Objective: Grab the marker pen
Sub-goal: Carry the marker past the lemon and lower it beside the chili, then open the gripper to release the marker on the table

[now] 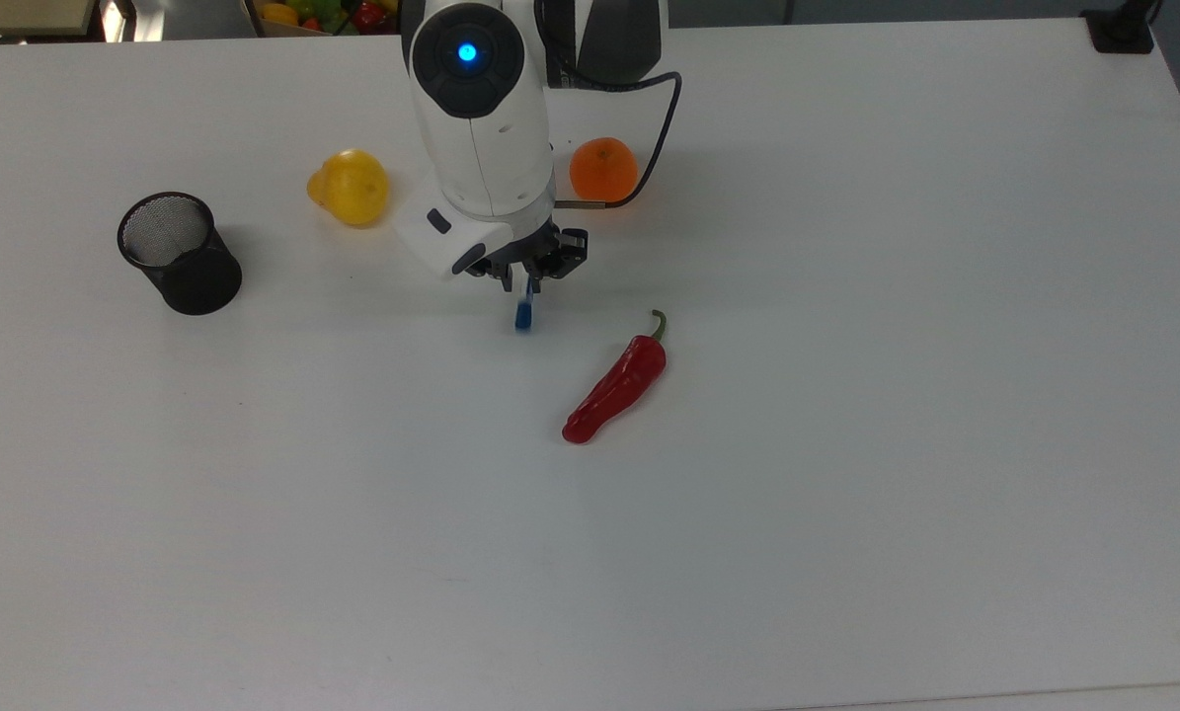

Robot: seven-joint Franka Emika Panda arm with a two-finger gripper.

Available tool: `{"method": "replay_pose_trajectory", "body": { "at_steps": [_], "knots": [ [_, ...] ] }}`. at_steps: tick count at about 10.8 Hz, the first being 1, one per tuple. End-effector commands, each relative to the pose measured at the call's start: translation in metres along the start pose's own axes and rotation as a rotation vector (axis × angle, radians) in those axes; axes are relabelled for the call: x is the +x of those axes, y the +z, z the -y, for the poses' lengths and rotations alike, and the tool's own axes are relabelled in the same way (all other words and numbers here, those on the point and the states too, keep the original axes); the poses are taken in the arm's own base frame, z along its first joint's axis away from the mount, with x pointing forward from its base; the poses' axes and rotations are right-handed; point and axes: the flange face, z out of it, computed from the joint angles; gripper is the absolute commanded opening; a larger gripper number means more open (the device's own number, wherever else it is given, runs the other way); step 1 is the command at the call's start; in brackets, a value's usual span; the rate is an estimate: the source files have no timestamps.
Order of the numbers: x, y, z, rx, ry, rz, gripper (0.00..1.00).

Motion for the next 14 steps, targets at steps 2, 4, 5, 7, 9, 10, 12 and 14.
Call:
{"method": "replay_pose_trajectory", "body": {
  "at_steps": [2,4,5,7,9,10,12,14],
  "knots": [
    [-0.006,0.017,0.012,-0.038,-0.018,0.03,0.54],
    [-0.006,0.014,0.011,-0.037,-0.014,0.025,0.6],
    [-0.007,0.009,0.01,-0.036,-0.014,0.018,0.7],
    [-0.009,-0.013,0.004,-0.042,-0.01,-0.016,1.0],
    [-0.021,-0.061,-0.017,-0.037,0.022,-0.076,1.0],
    [-0.031,-0.082,-0.029,-0.031,0.039,-0.102,1.0],
    [-0.056,-0.114,-0.046,-0.026,0.064,-0.13,1.0],
    [-0.08,-0.143,-0.061,-0.025,0.089,-0.11,1.0]
  ]
}}
